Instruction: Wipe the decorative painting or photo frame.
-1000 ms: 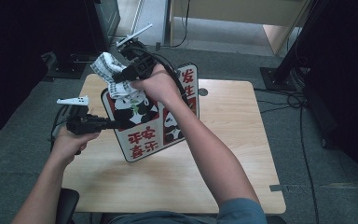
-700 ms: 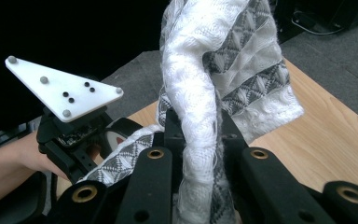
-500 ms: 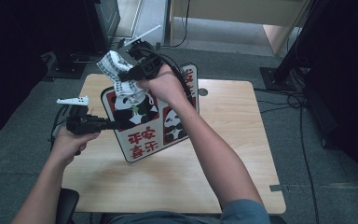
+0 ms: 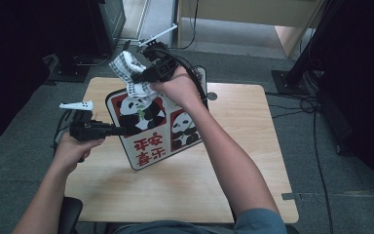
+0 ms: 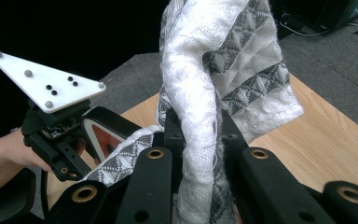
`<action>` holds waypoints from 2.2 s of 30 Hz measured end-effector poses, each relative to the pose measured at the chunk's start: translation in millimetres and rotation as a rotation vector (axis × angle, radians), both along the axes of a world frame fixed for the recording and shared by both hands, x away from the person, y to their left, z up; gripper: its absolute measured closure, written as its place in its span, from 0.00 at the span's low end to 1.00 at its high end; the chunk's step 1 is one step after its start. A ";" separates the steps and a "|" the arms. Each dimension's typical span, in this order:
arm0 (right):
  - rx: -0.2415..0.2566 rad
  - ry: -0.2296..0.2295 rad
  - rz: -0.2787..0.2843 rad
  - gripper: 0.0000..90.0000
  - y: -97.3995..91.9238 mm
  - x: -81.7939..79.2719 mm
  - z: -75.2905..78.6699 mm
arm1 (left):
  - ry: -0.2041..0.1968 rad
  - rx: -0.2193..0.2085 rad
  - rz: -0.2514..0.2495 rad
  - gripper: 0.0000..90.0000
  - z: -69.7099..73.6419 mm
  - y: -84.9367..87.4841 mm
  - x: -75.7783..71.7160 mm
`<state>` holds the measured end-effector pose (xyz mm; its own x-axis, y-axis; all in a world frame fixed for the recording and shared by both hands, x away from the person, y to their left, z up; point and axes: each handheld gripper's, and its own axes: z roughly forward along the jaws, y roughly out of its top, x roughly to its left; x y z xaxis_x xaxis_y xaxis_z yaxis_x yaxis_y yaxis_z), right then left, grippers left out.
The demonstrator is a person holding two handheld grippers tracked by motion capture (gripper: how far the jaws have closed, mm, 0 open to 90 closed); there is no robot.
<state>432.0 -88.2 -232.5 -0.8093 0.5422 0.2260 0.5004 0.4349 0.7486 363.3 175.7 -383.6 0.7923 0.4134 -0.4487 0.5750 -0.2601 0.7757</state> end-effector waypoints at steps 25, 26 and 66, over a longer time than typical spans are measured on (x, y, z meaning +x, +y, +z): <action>0.027 -0.009 -0.039 0.88 -28.7 6.3 -2.7 | 0.003 -0.005 -0.006 0.84 -0.9 -0.1 0.2; 0.028 -0.009 -0.043 0.88 -29.7 6.6 -2.8 | 0.005 -0.006 -0.006 0.84 -1.0 -0.1 0.3; 0.013 -0.013 -0.149 0.88 -74.0 21.7 -2.8 | 0.013 -0.009 -0.006 0.84 -1.7 0.8 1.1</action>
<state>453.8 -162.2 -235.3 -0.7227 0.6539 0.2238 0.5490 0.3464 0.7606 364.4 176.5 -385.2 0.7886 0.4051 -0.4626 0.5837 -0.2567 0.7704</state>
